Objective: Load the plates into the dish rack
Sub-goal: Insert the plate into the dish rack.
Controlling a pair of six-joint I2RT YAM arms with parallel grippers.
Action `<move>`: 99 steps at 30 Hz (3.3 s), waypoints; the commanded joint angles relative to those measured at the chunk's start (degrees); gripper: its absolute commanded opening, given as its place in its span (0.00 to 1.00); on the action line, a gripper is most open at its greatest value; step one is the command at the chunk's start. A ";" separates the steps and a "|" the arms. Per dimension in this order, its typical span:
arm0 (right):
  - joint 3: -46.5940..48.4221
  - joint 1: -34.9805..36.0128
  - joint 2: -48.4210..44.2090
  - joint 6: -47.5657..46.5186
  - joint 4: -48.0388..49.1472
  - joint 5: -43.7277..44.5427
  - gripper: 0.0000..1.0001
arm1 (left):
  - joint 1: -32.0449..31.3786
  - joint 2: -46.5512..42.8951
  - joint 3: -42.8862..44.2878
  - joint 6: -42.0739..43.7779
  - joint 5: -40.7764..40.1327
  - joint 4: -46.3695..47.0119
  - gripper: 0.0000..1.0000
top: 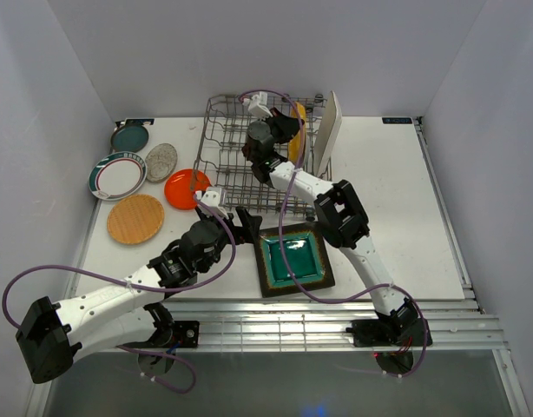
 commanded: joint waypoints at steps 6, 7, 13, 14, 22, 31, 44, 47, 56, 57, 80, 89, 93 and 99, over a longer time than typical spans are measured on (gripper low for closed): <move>4.83 1.57 1.01 -5.54 9.09 2.57 0.08 | 0.28 -0.08 1.89 -0.45 0.22 -0.15 0.98; 4.74 1.92 1.10 -5.80 9.18 2.66 0.08 | 0.19 -0.08 1.89 -0.45 0.40 -0.15 0.98; 5.09 2.54 1.80 -8.17 11.20 3.54 0.08 | 0.19 -0.26 1.80 -0.54 0.14 -0.15 0.98; 5.09 2.54 1.71 -8.35 11.29 3.63 0.08 | 0.19 -0.26 1.80 -0.62 0.22 -0.15 0.98; 9.22 3.60 3.47 -9.67 10.77 4.24 0.08 | 0.19 -0.78 1.45 -0.62 -0.30 -0.06 0.98; 11.77 4.04 4.61 -8.61 9.36 6.08 0.08 | 0.19 -0.52 1.54 -0.80 -0.04 -0.06 0.98; 11.86 4.21 7.07 -8.70 10.94 8.02 0.08 | 0.28 -0.87 1.45 -1.06 -0.04 -0.24 0.98; 11.07 4.21 6.90 -8.70 11.64 8.20 0.08 | 0.28 -1.05 1.36 -1.06 -0.13 -0.15 0.98; 9.58 4.21 7.25 -9.93 13.66 8.99 0.09 | 0.19 -1.05 1.45 -1.06 -0.13 -0.24 0.98; 9.49 4.21 7.34 -10.63 15.58 9.16 0.09 | 0.19 -1.05 1.45 -1.06 -0.13 -0.15 0.98; 8.70 4.12 6.20 -15.99 19.64 9.95 0.39 | 0.28 -1.66 1.27 -0.89 -0.48 -0.33 0.98; 8.35 4.21 5.58 -17.22 20.79 9.78 0.53 | 0.19 -1.84 1.27 -0.89 -0.57 -0.41 0.98; 8.08 4.04 5.58 -18.01 21.66 9.87 0.53 | 0.28 -1.66 1.27 -0.89 -0.48 -0.33 0.98; 7.38 3.77 4.88 -19.68 23.42 9.87 0.53 | 0.28 -1.58 1.27 -0.80 -0.57 -0.33 0.98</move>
